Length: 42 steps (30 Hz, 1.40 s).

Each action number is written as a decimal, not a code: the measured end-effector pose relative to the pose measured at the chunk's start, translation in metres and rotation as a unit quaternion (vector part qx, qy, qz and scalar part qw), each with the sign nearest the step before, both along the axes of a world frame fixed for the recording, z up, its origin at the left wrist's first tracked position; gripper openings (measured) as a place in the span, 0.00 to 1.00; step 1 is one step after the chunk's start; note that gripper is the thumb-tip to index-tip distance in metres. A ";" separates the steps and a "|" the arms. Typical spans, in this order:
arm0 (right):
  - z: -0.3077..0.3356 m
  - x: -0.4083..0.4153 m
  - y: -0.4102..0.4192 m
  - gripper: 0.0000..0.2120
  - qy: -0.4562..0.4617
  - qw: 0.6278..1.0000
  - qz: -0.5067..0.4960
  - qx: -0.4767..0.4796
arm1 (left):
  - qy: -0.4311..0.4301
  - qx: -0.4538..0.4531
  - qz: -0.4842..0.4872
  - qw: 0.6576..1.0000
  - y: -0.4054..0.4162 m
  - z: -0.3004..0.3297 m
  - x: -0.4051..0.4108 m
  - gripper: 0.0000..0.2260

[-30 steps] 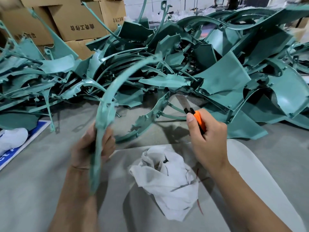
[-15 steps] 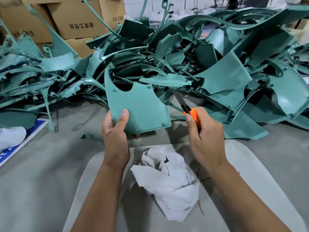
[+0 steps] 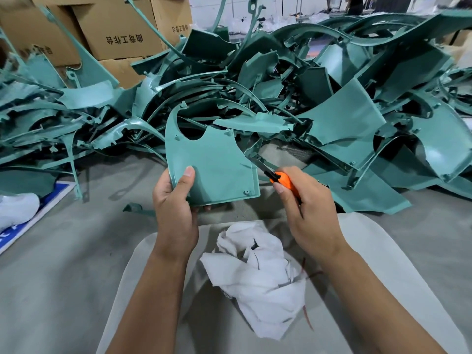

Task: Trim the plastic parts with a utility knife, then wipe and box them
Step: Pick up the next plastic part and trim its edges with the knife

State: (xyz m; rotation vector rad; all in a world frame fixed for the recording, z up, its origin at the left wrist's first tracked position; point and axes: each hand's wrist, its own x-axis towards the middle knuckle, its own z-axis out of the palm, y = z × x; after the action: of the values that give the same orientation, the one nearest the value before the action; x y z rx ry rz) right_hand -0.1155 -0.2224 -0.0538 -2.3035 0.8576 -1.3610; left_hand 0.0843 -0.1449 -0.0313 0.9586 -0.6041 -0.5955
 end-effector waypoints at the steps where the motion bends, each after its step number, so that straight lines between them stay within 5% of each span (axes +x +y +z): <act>1: -0.001 0.000 0.000 0.09 0.002 1.000 0.001 0.001 | 0.001 0.000 0.001 1.000 0.000 0.000 0.000 0.10; 15: -0.004 -0.004 -0.003 0.10 0.098 0.991 0.091 -0.006 | 0.075 -0.012 0.049 0.996 -0.002 0.000 0.007 0.09; 21: 0.001 0.002 0.000 0.08 -0.023 0.998 0.061 0.011 | 0.075 -0.007 0.034 0.997 -0.002 -0.001 0.006 0.10; 34: 0.000 0.002 0.002 0.10 -0.008 0.999 0.035 0.009 | 0.049 -0.015 0.049 0.997 -0.005 0.002 -0.011 0.08; 42: 0.003 -0.001 0.002 0.13 -0.074 0.995 -0.045 0.043 | 0.025 -0.047 -0.094 0.994 -0.003 0.004 -0.025 0.18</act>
State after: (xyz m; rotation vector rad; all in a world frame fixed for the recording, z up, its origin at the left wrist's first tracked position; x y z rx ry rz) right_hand -0.1160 -0.2207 -0.0505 -2.0915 0.9631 -1.4815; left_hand 0.0594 -0.1474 -0.0273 0.8005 -0.6760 -0.7498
